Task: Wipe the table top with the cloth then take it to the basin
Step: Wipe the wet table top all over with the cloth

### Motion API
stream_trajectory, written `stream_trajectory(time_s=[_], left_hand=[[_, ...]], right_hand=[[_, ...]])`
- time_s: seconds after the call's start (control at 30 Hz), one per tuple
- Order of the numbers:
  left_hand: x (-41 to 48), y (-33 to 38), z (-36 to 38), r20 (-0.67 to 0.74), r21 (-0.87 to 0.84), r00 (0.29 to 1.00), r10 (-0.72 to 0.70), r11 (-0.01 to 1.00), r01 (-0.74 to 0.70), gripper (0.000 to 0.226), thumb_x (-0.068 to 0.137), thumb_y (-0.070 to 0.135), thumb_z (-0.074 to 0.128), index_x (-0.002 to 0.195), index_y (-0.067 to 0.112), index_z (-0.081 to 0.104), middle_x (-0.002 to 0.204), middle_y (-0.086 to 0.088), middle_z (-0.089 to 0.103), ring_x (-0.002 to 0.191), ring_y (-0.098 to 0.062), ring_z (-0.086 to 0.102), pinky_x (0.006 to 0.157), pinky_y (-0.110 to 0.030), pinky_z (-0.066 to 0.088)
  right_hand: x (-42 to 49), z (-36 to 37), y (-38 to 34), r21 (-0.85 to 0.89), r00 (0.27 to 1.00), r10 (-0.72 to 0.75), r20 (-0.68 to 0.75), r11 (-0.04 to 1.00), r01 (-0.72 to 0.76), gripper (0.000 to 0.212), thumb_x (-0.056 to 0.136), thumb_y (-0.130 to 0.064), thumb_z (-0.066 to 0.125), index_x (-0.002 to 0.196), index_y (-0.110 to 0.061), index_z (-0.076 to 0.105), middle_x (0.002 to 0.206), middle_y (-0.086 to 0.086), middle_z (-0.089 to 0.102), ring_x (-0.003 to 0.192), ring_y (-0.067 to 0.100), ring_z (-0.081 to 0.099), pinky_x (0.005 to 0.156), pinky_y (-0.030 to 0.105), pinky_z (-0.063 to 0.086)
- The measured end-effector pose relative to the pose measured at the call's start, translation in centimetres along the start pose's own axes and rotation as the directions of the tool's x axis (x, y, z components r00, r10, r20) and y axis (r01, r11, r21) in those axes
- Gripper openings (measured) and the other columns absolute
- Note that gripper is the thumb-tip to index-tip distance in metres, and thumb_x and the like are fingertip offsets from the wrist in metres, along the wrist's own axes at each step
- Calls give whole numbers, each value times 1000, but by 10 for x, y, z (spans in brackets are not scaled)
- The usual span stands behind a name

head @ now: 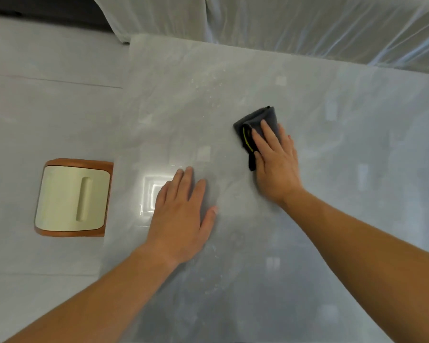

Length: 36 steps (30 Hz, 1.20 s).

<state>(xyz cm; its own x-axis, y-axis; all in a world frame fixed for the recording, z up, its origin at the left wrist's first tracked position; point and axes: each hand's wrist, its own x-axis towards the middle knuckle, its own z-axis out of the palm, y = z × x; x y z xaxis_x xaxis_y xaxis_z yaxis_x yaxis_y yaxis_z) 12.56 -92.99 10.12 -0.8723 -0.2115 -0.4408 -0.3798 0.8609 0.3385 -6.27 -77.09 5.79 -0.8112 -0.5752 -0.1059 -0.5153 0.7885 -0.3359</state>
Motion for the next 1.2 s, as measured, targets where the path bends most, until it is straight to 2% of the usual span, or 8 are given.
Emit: stream_trajectory(time_s=[0.07, 0.27, 0.47, 0.67, 0.87, 0.97, 1.1, 1.2], left_hand=[[-8, -2, 2, 3, -8, 1000, 7, 1000, -7, 78, 92, 62, 2, 157, 23, 17, 168, -7, 0, 154, -23, -8, 123, -39, -2], [-34, -13, 9, 23, 24, 998, 57, 998, -58, 79, 91, 63, 0, 158, 23, 10, 168, -6, -5, 153, -20, -13, 122, -36, -9], [-53, -23, 22, 8, 36, 997, 77, 996, -78, 77, 94, 63, 1, 158, 22, 8, 168, -6, -6, 153, -20, -14, 121, -35, -10], [-75, -17, 39, -11, 10, 994, 109, 994, -108, 74, 96, 58, 8, 158, 18, 9, 168, -8, -2, 154, -21, -10, 124, -39, -4], [-103, -7, 59, -53, -3, 991, 126, 992, -127, 70, 99, 53, 16, 157, 14, 20, 167, -11, 7, 154, -24, -3, 124, -40, -1], [-117, -3, 71, -80, -12, 989, 124, 992, -126, 67, 100, 50, 24, 155, 11, 27, 166, -14, 14, 154, -26, 6, 124, -44, 8], [-140, -4, 90, -63, 46, 992, 105, 994, -102, 64, 101, 49, 25, 154, 12, 30, 166, -15, 15, 154, -29, 8, 123, -46, 9], [-151, -7, 101, -54, 85, 991, 119, 990, -114, 63, 102, 50, 24, 155, 15, 30, 167, -14, 9, 154, -28, 3, 124, -44, 5]], right_hand=[[-32, 13, -23, 29, 999, 43, -29, 999, -42, 54, 99, -24, 42, 152, -23, 38, 164, 3, 26, 151, 36, 16, 123, 51, 11], [-86, 10, 3, -58, 954, -295, 52, 953, 298, 49, 98, -18, 52, 148, -17, 48, 160, 6, 34, 147, 39, 28, 118, 54, 25], [-91, 21, -26, 4, 995, 47, -88, 999, -47, 51, 98, -19, 46, 150, -19, 44, 161, 7, 32, 150, 38, 22, 119, 58, 21], [-158, 27, -13, -50, 934, -353, 50, 934, 355, 48, 98, -20, 47, 146, -18, 51, 159, 7, 36, 148, 39, 27, 119, 56, 23], [-117, 23, -18, 51, 983, 121, -137, 992, -115, 49, 99, -16, 47, 149, -18, 45, 161, 9, 31, 149, 41, 21, 119, 57, 19], [-177, 40, -31, 19, 990, -98, -106, 995, 100, 51, 95, -16, 51, 146, -16, 50, 159, 10, 36, 148, 42, 26, 118, 59, 23], [-241, 36, -13, -11, 912, -401, 91, 915, 404, 49, 99, -22, 46, 148, -20, 48, 160, 6, 34, 150, 38, 22, 120, 57, 20], [-220, 28, -1, -9, 971, -237, 11, 971, 237, 49, 98, -22, 43, 147, -20, 50, 159, 5, 36, 150, 37, 23, 119, 57, 22]])
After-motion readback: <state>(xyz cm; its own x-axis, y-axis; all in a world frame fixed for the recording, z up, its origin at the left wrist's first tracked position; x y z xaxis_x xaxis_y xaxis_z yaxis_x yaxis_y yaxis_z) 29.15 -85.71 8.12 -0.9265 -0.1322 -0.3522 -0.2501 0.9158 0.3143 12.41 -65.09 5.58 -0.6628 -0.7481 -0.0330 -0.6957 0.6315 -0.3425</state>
